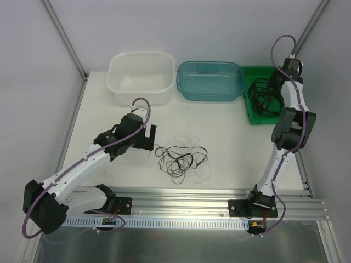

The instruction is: Untangle the cables

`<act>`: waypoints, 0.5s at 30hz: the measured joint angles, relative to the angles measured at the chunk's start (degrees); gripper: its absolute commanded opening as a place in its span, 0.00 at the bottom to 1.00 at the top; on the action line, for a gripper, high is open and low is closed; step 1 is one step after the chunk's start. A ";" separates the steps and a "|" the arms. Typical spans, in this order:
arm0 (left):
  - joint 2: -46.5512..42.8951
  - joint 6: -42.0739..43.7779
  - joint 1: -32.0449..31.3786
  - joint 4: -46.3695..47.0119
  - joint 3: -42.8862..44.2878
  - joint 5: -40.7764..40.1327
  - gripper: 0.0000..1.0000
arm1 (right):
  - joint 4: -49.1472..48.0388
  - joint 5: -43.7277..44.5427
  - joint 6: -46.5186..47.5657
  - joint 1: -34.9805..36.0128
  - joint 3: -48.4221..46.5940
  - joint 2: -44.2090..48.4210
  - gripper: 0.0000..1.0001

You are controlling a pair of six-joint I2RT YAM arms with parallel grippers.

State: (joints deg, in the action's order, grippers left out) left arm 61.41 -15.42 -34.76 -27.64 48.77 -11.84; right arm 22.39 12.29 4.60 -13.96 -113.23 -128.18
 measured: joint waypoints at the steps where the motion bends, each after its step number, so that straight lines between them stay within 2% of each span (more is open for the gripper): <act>1: -0.24 0.00 0.00 -0.02 0.00 0.09 0.99 | 0.11 -0.74 -0.20 0.02 0.50 1.84 0.78; 9: -0.83 -0.66 0.00 -0.02 -0.02 2.45 0.99 | 0.35 -4.83 -2.67 1.51 10.05 25.59 0.82; 12: -0.83 -1.81 0.00 -0.02 -0.02 4.61 0.99 | 0.52 -7.28 -5.20 4.37 17.86 36.72 0.80; 15: -0.61 -3.67 0.00 0.04 -0.09 6.95 0.99 | 1.31 -9.81 -7.82 10.19 28.59 47.04 0.77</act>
State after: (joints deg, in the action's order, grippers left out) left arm 60.80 -19.09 -34.76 -27.59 48.69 -4.89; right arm 23.70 2.48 -3.22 -3.77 -84.64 -81.14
